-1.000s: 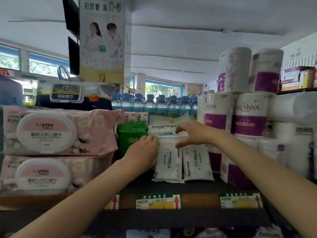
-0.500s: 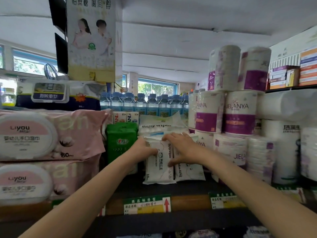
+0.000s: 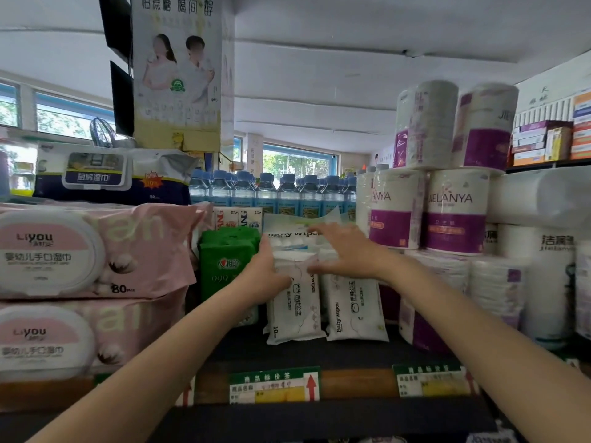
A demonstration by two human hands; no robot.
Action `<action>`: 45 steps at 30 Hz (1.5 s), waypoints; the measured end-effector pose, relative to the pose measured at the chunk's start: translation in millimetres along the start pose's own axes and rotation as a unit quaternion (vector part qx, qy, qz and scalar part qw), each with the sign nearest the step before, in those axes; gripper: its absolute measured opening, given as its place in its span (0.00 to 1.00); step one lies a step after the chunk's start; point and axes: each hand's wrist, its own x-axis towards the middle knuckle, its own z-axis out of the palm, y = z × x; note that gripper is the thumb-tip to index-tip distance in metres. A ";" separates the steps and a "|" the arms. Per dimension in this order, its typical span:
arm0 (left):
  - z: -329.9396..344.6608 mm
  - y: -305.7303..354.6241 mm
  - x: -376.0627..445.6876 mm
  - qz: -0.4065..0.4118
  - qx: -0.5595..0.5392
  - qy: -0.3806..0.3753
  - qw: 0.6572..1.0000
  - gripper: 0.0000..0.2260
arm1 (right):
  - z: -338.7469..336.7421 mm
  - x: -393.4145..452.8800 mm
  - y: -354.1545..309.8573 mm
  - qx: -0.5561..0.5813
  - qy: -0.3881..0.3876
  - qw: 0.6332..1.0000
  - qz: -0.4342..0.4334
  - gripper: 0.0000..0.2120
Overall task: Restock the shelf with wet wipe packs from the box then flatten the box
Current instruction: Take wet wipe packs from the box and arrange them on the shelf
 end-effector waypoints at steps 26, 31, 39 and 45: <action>25.7 8.0 9.3 0.114 0.501 -0.016 0.858 0.45 | 29.9 -21.2 16.7 -0.192 0.001 0.981 0.017 0.52; 22.5 2.4 2.7 0.077 0.494 0.012 0.866 0.45 | 17.5 -15.5 33.4 -0.179 -0.075 0.980 0.037 0.62; 19.9 2.2 2.0 0.126 0.468 -0.006 0.875 0.43 | 29.1 -21.2 28.7 -0.150 -0.022 0.988 0.010 0.56; 18.6 2.4 7.0 0.143 0.502 0.015 0.853 0.46 | 40.2 -27.4 21.3 -0.172 0.045 0.984 -0.002 0.52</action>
